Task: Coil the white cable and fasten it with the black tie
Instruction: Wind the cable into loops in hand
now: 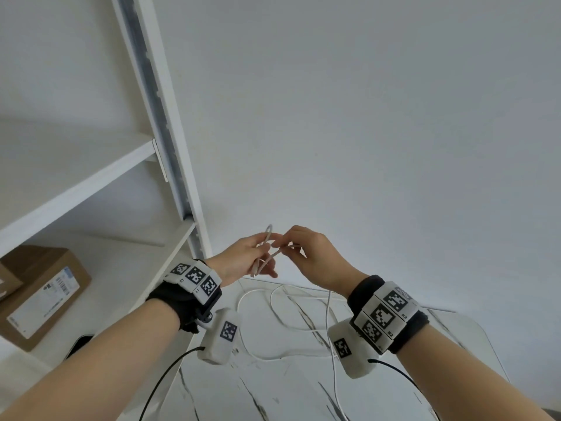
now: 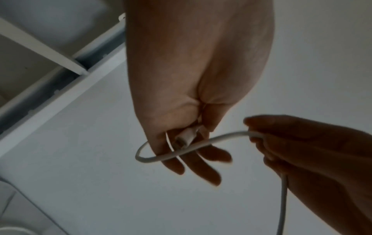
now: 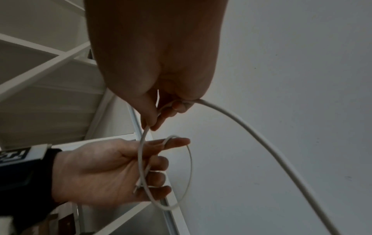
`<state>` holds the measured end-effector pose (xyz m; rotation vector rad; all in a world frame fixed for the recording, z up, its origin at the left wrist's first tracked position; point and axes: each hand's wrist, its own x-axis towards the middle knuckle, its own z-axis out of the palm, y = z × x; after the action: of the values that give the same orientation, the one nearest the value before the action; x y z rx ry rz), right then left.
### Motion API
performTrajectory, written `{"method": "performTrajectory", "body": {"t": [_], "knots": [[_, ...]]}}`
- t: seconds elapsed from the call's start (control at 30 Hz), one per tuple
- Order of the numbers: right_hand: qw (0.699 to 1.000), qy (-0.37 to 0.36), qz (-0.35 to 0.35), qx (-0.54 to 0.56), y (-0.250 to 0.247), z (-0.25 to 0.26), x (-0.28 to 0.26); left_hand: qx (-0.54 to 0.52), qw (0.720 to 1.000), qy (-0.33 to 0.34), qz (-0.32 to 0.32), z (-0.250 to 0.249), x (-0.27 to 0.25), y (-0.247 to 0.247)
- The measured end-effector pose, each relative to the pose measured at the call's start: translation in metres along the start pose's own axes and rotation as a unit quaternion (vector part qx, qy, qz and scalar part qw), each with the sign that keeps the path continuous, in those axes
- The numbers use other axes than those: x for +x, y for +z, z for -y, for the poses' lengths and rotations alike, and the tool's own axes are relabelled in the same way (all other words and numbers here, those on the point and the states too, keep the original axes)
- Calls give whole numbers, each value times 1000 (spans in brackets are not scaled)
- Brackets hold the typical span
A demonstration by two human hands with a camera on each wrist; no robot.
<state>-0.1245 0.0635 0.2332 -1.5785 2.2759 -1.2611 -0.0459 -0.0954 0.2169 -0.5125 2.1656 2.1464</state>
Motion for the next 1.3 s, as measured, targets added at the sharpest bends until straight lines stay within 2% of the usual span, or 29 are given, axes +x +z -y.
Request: {"method": "performTrajectory", "body": {"t": [0.13,0.33,0.43,0.53,0.63,0.87,1.1,1.3], "knots": [[997,48,-47,30,-6,-5,11,-14,999,-46,10,4,-3,6],[995,78,-55,21,-7,-17,22,-99,989,-106,33,0,-7,4],[994,91,-56,11,-3,-25,23,-123,983,-116,69,-6,-12,0],[993,106,-56,14,3,-33,22,-150,977,-111,105,-10,-15,-6],[991,115,-66,18,12,-41,21,-197,969,-98,110,-15,-17,-10],[980,174,-73,63,47,-56,20,-287,949,-17,132,-38,-18,-8],[966,225,-32,124,79,-65,13,-391,915,68,71,-54,-2,-17],[959,249,40,126,90,-76,-5,-447,885,126,-44,-67,14,-36]]}}
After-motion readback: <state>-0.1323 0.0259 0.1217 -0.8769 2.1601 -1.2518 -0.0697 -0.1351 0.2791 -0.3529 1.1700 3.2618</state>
